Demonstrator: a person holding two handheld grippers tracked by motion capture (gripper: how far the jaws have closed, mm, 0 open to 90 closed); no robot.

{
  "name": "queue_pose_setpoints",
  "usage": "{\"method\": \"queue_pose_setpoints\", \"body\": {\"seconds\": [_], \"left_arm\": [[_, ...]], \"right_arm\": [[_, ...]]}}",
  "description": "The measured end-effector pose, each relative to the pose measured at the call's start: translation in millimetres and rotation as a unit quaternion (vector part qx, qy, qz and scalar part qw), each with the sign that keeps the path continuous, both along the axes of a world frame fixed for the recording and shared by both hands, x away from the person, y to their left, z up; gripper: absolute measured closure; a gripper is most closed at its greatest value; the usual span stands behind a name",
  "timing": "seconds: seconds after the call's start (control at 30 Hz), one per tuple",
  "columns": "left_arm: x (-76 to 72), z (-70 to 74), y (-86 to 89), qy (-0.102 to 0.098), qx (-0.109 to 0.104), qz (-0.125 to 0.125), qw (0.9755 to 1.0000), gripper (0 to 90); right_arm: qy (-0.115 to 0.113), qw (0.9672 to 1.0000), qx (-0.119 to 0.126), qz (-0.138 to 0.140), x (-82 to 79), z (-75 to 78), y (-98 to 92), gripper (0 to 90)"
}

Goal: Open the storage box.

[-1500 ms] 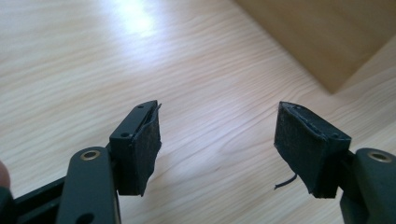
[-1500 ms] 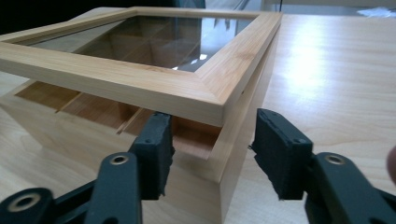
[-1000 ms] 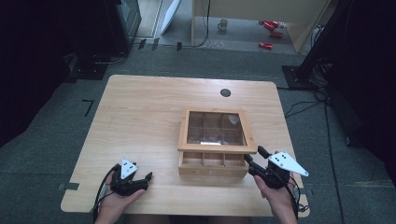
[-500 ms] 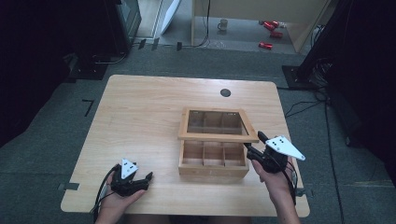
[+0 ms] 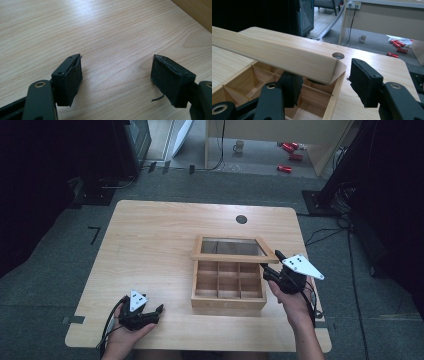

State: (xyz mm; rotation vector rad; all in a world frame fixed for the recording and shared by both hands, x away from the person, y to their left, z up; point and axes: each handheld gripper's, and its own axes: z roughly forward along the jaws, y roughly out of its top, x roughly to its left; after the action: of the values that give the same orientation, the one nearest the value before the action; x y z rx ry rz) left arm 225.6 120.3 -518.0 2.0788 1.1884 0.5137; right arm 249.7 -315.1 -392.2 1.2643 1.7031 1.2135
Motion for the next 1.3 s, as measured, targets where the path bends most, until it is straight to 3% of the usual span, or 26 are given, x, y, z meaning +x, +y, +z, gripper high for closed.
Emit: {"method": "queue_pose_setpoints", "body": {"seconds": [0.27,0.4,0.83,0.97,1.13,1.3], "left_arm": [[0.3,-0.1,-0.2,-0.001,-0.001,0.001,1.0000,25.8],[0.5,-0.1,-0.3,-0.001,0.000,0.001,1.0000,25.9],[0.7,0.0,-0.3,-0.001,0.001,0.001,1.0000,25.8],[0.9,0.0,-0.5,-0.001,0.000,0.001,1.0000,25.8],[1.0,0.0,-0.5,-0.001,0.000,0.001,1.0000,25.8],[1.0,-0.1,-0.6,-0.001,0.000,0.001,1.0000,25.8]], "right_arm": [[-0.012,0.9999,0.004,0.008,7.2,4.1,-2.5,45.2],[-0.023,0.9996,-0.007,0.014,11.7,7.2,-2.1,47.3],[-0.042,0.9988,-0.013,0.020,26.0,10.3,-2.4,49.8],[-0.044,0.9989,-0.009,0.016,30.1,11.6,-3.6,53.1],[-0.046,0.9989,0.001,-0.002,35.7,14.1,-6.5,64.2],[-0.047,0.9989,-0.003,-0.002,40.1,17.1,-7.1,64.9]]}}
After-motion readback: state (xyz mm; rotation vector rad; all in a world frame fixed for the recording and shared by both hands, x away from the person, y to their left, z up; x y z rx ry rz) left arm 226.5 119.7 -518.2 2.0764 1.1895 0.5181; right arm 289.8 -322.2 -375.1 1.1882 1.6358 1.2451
